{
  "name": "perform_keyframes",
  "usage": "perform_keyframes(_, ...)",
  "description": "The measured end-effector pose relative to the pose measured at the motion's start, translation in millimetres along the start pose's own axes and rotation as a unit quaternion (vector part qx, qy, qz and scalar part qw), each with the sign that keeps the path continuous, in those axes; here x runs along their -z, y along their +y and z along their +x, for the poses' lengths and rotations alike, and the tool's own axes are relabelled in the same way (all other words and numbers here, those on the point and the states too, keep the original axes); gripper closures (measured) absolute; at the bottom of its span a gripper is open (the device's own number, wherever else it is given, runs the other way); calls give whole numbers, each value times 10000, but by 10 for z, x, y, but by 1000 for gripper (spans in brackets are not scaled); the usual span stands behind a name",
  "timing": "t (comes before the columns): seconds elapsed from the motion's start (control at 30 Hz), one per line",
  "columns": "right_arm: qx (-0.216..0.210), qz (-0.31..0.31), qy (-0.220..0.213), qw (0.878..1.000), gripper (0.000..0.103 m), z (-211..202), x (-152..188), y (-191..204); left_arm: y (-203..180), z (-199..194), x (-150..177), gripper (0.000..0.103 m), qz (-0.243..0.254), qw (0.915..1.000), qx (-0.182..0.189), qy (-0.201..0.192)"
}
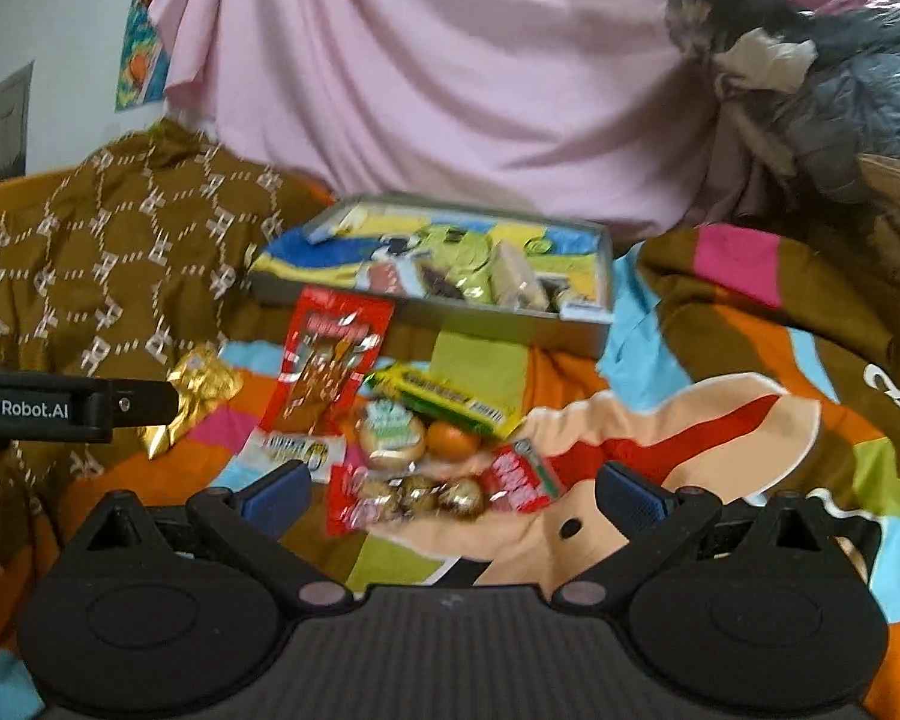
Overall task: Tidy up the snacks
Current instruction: 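Move both tools back over the remaining snack pile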
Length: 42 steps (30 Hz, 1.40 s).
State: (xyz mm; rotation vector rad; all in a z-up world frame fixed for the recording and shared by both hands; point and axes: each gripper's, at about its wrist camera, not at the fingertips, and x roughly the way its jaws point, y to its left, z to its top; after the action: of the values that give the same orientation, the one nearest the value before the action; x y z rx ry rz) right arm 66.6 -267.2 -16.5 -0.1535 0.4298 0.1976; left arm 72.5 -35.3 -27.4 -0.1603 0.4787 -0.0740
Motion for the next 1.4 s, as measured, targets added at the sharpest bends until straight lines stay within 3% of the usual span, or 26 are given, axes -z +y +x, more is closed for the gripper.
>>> perform_keyframes(0.5, -278, -139, 677, 9972, 0, 256, 43, 111, 180, 191, 118, 1, 60, 9985, -276, 472)
perform_keyframes(1.1, -521, -69, 853, 9950, 0, 566, 30, 174, 426, 549, -65, 1, 382, 9964, -220, 721)
perform_keyframes(1.4, -602, 574, 1177, 9896, 0, 875, 16, -2, 473, 913, -243, 1, 1249, 9899, 75, 665)
